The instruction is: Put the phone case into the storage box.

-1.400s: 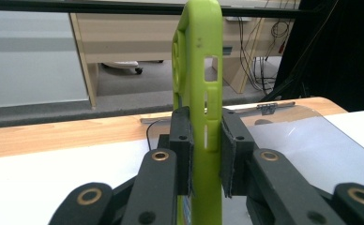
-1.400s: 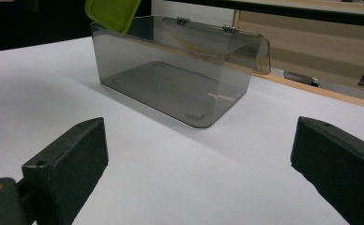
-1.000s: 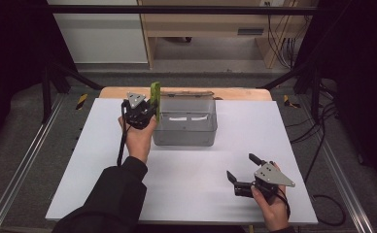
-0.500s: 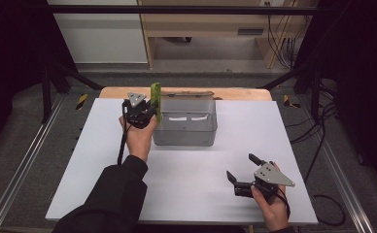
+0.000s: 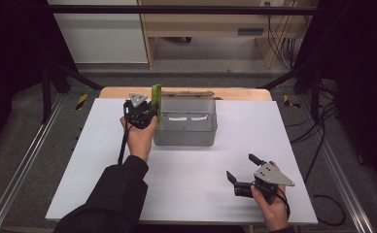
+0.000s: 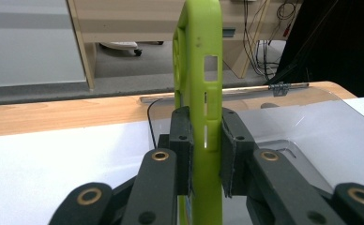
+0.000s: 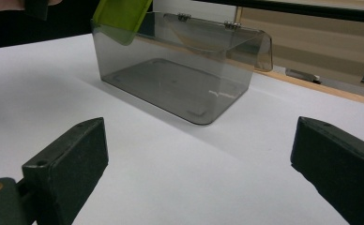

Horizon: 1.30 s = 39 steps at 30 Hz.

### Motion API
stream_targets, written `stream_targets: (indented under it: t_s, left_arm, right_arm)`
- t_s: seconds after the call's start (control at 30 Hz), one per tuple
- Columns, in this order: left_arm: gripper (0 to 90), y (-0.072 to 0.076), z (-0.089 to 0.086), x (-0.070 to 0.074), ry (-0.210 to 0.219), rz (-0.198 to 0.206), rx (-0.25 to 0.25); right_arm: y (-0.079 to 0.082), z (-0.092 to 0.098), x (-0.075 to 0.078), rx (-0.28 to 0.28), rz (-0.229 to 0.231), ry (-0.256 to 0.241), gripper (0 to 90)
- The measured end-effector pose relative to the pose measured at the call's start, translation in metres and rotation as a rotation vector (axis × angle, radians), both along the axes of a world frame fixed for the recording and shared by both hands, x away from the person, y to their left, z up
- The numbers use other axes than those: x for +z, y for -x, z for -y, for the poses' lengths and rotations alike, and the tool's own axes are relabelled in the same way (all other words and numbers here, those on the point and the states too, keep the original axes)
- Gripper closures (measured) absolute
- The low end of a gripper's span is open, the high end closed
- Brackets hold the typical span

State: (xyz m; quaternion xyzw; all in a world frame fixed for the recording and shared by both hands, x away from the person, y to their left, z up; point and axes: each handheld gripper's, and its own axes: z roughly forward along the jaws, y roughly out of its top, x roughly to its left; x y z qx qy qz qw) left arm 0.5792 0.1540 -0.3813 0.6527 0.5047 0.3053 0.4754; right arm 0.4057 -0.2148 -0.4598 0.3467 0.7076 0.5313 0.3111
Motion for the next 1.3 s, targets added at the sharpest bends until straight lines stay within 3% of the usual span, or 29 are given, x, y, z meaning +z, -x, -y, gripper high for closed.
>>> stream_targets:
  t_s: [0.5, 0.87, 1.3]
  left_arm:
    - [77.4, -0.001, -0.001, -0.006, 0.000, -0.015, -0.010]
    - [77.5, -0.001, -0.001, -0.008, 0.005, -0.023, -0.014]
    - [77.5, -0.002, 0.000, -0.011, -0.001, -0.032, -0.019]
  right_arm:
    - [0.000, 0.001, 0.000, -0.010, 0.010, 0.009, 4.7]
    - [0.001, 0.006, 0.000, 0.010, 0.073, 0.022, 3.9]
    - [0.004, 0.020, -0.002, 0.013, 0.050, -0.003, 3.8]
